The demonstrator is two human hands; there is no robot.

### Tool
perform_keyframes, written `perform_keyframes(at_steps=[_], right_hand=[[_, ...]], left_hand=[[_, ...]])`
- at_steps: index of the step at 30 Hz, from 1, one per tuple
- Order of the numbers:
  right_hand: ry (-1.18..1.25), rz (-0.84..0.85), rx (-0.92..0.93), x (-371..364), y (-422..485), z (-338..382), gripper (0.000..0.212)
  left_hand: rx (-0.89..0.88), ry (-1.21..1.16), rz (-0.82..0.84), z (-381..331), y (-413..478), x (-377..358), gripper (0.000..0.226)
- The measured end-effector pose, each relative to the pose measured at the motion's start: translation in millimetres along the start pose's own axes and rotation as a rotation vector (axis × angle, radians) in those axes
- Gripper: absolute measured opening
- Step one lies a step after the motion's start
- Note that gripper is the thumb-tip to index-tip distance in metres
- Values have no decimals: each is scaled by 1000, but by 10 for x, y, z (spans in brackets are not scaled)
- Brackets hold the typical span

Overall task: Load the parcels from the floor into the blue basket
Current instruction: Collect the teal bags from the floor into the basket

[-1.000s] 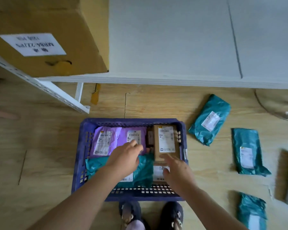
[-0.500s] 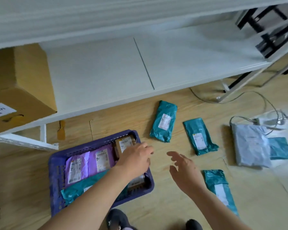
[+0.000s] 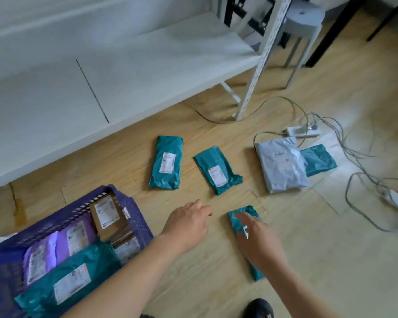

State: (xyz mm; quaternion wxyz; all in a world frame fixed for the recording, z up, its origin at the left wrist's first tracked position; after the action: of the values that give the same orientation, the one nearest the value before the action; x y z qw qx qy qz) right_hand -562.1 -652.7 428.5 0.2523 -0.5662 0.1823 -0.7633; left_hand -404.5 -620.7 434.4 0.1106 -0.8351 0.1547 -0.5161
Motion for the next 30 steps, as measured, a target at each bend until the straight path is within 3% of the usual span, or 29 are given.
perform_keyframes(at_steps=[8,16,20,30], right_hand=[[20,13,-124,319,298,-1617,47],[31,22,-279,82,578,-2549,63],[74,19,-352,-256,793,-2851,72],[168,88,-451,-1807,1763,-3524,64]], left_hand=[[70,-68,61,-1035,791,-748,46],[97,-107,135,-1221,1230,-1560,69],[46,-47,188,-1189,1501,-2023,70],[-38,119,324,-638,2262,-3612,66]])
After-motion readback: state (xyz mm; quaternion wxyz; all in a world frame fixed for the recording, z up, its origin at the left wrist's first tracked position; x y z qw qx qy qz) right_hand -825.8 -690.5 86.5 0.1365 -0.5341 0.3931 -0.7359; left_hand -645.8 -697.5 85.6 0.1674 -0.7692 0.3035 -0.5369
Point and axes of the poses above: each hand's wrist, its own y-axis towards the middle knuckle, its own x-axis out of the back of the hand, z = x × y, the point moved 4 cm from there along y, towards the middle knuckle, and after that the axes turned 8 degrees about -x, right-handed, at the moved point
